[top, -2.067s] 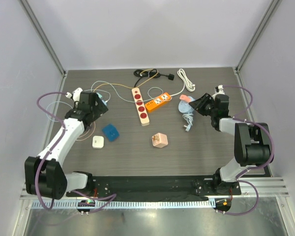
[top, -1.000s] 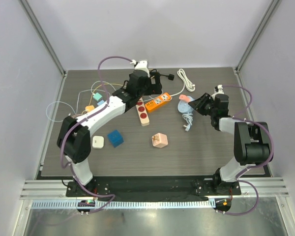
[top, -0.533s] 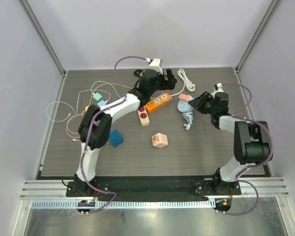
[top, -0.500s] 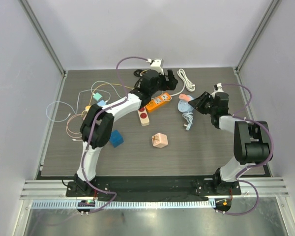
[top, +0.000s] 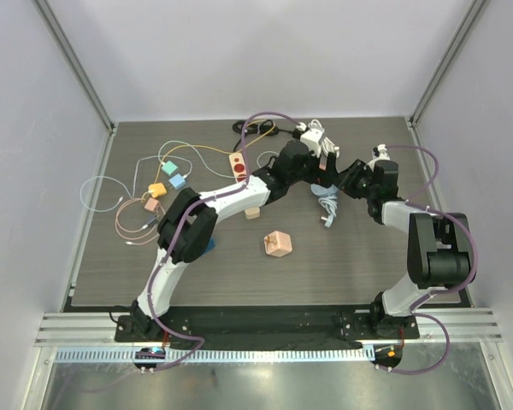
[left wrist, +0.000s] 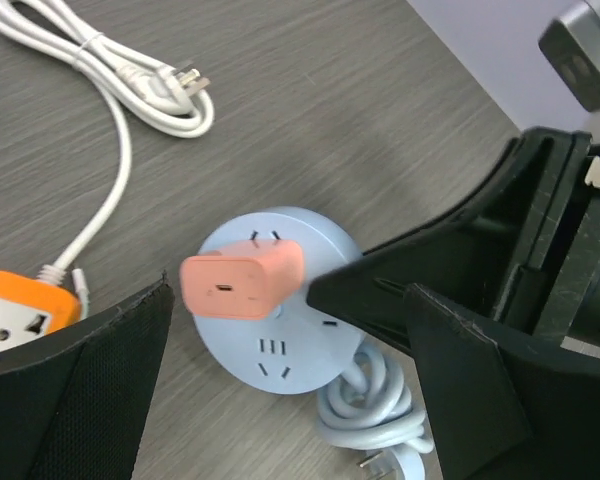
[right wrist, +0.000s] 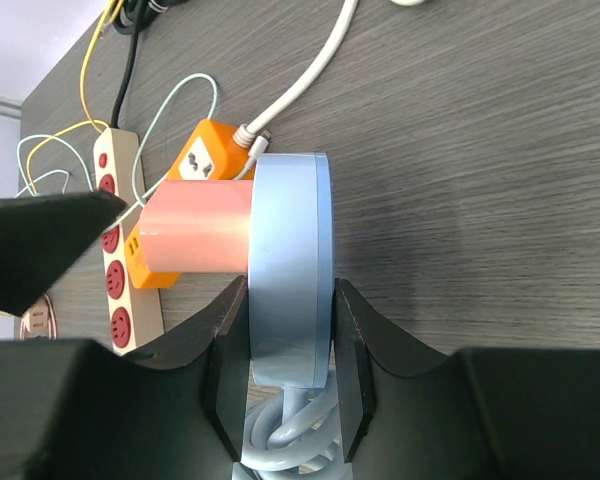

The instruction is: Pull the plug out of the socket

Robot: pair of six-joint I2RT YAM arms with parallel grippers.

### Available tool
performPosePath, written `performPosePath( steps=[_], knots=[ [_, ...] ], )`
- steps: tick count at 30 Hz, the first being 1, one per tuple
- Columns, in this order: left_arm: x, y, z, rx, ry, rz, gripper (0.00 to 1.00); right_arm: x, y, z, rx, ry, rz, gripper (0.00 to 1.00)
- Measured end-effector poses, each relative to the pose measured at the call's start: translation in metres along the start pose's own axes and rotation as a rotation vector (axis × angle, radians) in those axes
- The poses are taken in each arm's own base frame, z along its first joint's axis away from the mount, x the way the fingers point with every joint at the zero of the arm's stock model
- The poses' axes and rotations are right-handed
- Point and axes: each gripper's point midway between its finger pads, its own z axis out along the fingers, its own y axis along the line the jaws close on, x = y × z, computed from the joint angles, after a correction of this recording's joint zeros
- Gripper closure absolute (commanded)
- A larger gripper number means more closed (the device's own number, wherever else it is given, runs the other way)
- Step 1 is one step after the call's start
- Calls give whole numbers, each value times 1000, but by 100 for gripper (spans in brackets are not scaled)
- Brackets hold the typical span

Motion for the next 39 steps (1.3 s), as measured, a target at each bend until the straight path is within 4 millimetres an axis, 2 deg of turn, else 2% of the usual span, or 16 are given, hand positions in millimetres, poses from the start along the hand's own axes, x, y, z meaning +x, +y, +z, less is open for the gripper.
performPosePath(
  steps=[4,10,12,13,15,21,29,34,39],
  knots=[
    [3,-8,2,11,19,41,9,-6,6,-4,-13,-17,-9,99],
    [7,2,10,8,30,60,14,-7,7,-5,-17,-18,-9,99],
    [13,7,12,-2,47,61,21,-7,7,-5,-18,-18,-9,99],
    [15,9,12,-5,55,62,30,-7,8,-5,-20,-17,-9,99],
    [19,12,12,-4,70,69,35,-7,8,-5,-23,-15,-8,99],
    [20,13,11,67,99,36,29,-8,8,-6,-28,-16,-7,99],
    [18,24,11,109,111,-26,25,-8,10,-6,-38,-13,-6,99],
    [18,19,16,126,109,-34,36,-8,12,-6,-49,-14,-6,99],
    [20,16,19,142,111,-36,41,-10,15,-6,-61,-19,-8,99]
  ],
)
